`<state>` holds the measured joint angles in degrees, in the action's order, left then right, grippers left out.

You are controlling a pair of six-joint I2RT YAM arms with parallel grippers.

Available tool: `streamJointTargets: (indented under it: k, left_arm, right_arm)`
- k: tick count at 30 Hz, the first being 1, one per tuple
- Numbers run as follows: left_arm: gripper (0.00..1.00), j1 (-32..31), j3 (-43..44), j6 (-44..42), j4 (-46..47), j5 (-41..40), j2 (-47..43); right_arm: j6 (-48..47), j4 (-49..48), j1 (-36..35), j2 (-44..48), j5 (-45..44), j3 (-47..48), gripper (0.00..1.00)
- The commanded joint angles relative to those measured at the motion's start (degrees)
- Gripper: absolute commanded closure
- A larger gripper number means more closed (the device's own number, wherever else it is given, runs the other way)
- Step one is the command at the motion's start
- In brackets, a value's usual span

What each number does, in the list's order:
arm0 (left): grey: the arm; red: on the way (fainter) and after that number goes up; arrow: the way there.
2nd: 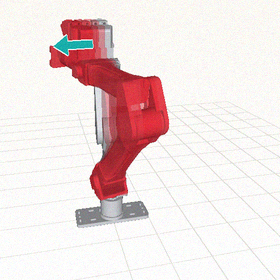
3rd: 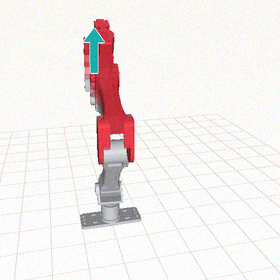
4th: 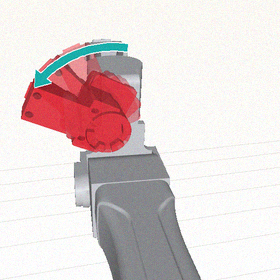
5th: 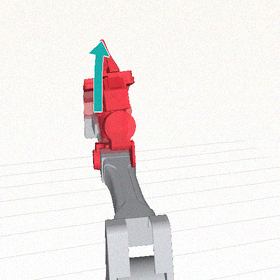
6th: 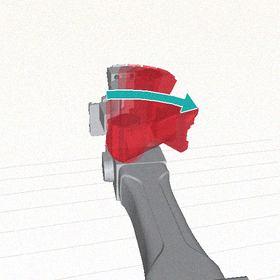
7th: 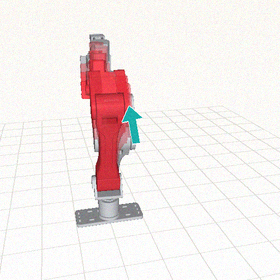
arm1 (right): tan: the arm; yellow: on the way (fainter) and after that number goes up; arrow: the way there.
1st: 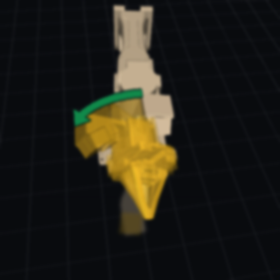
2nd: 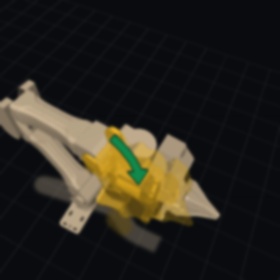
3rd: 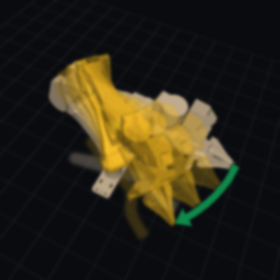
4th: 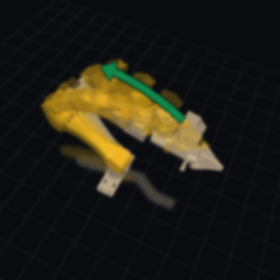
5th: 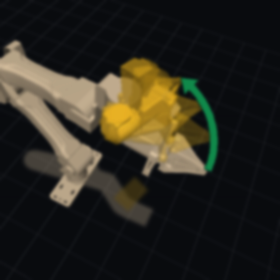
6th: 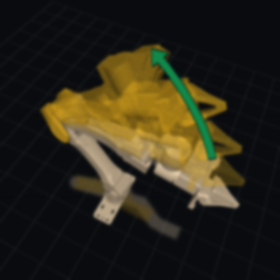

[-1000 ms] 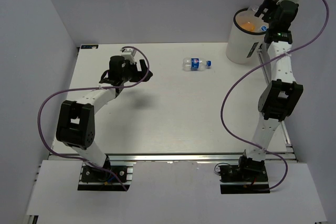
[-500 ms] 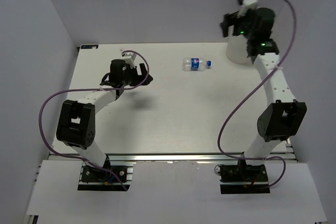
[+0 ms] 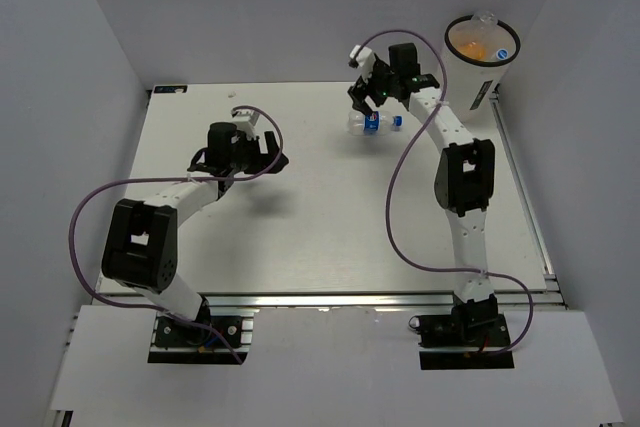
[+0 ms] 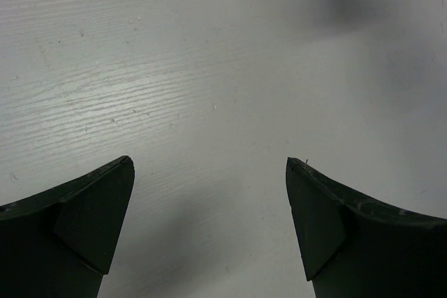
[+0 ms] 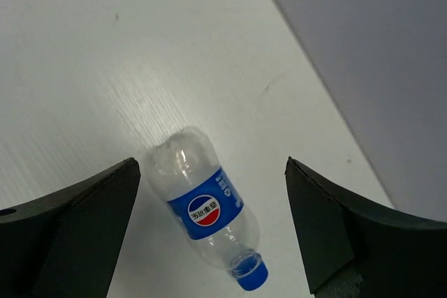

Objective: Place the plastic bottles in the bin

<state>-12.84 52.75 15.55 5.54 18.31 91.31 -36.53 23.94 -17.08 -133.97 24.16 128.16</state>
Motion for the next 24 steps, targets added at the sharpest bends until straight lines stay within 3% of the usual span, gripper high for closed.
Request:
streamJointTargets:
  k: [1, 12, 18, 21, 22, 23, 24]
  left_arm:
    - [0.02, 0.36, -0.89, -1.58, 1.31, 1.73, -2.54]
    - [0.02, 0.54, -0.54, -1.66, 1.67, 3.84, -0.08]
    - [0.02, 0.54, -0.19, -1.67, 1.58, 3.05, 0.54]
    - [0.02, 0.54, 0.42, -1.58, 1.05, 2.88, 1.50]
    - [0.02, 0.54, 0.42, -1.49, 1.14, 2.88, 1.68]
    - [0.02, 0.54, 0.68, -1.40, 1.05, 2.79, 1.94]
    - [0.02, 0.62, 0.86, -1.40, 0.96, 2.70, 2.38]
  right_arm:
    - [-6.70, 1.29, -0.15, 0.56, -0.08, -1.05, 0.11]
    - [-8.47, 0.40, -0.23, -11.21, -8.59, 1.30, 0.11]
    - [-8.47, -0.48, -0.23, -11.93, -12.11, 0.69, 0.12]
    - [-6.98, -1.88, -0.15, -9.83, -13.35, 0.25, 0.28]
    - [-6.10, -4.15, -0.15, -8.77, -13.79, -1.23, 0.50]
    - [-5.31, -5.82, -0.15, -7.72, -14.57, -2.20, 0.59]
    - [-4.52, -7.32, -0.06, -4.92, -15.19, -3.08, 0.63]
